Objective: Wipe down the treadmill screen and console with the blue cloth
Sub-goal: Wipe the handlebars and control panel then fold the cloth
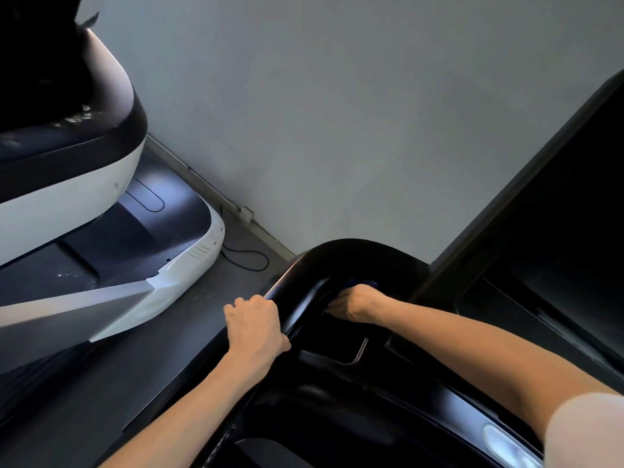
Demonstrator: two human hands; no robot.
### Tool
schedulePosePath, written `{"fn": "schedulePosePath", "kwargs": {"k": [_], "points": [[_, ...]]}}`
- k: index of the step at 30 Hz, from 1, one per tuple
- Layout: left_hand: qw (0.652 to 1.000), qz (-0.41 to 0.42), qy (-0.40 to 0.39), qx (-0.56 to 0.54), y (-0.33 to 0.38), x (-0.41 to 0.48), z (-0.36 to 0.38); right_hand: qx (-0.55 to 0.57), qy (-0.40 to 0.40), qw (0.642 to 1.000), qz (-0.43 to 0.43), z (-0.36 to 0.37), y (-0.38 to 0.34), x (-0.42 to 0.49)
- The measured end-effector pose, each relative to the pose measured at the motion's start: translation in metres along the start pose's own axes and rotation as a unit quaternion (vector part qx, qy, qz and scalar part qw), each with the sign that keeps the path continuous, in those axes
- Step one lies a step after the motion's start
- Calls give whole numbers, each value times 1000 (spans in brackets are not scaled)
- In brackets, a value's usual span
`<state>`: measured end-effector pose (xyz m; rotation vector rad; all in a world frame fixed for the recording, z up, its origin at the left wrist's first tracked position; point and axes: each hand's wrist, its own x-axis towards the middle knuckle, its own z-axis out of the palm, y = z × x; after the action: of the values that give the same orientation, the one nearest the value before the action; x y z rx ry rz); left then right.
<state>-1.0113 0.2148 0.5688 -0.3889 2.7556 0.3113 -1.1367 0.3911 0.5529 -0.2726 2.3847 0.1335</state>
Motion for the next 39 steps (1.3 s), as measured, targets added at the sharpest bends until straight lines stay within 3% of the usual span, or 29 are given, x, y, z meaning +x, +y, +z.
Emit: {"fn": "schedulePosePath", "kwargs": {"k": [4,11,16,22,25,28,30,33,36,39], "points": [[1000,-3,-2,-1,1,-1,0,-127,-20,991,-48,5,-1,2],[1000,5,-1,-11,-2,-1,0,-282,-140,949,-2,4,-8,15],[1000,3,7,-11,-2,-1,1,-166,-211,962,-42,-19,-4,15],[1000,0,8,-13,-1,-1,1,-197,-53,978,-53,13,15,0],[1000,0,10,-17,-1,-2,1,-228,-32,972,-48,32,-2,-17],[1000,-4,7,-29,-1,-2,1,-166,-1,984,-70,55,-15,-44],[1000,-3,7,-31,-2,-1,2,-140,142,975,-102,79,-13,-68],[999,-2,6,-33,-3,-1,3,-95,366,918,-124,124,6,-93],[999,-8,3,-40,-3,0,5,-100,385,912,-95,140,23,-82],[999,-8,1,-50,-4,-1,5,-52,350,935,-10,115,18,-68]]}}
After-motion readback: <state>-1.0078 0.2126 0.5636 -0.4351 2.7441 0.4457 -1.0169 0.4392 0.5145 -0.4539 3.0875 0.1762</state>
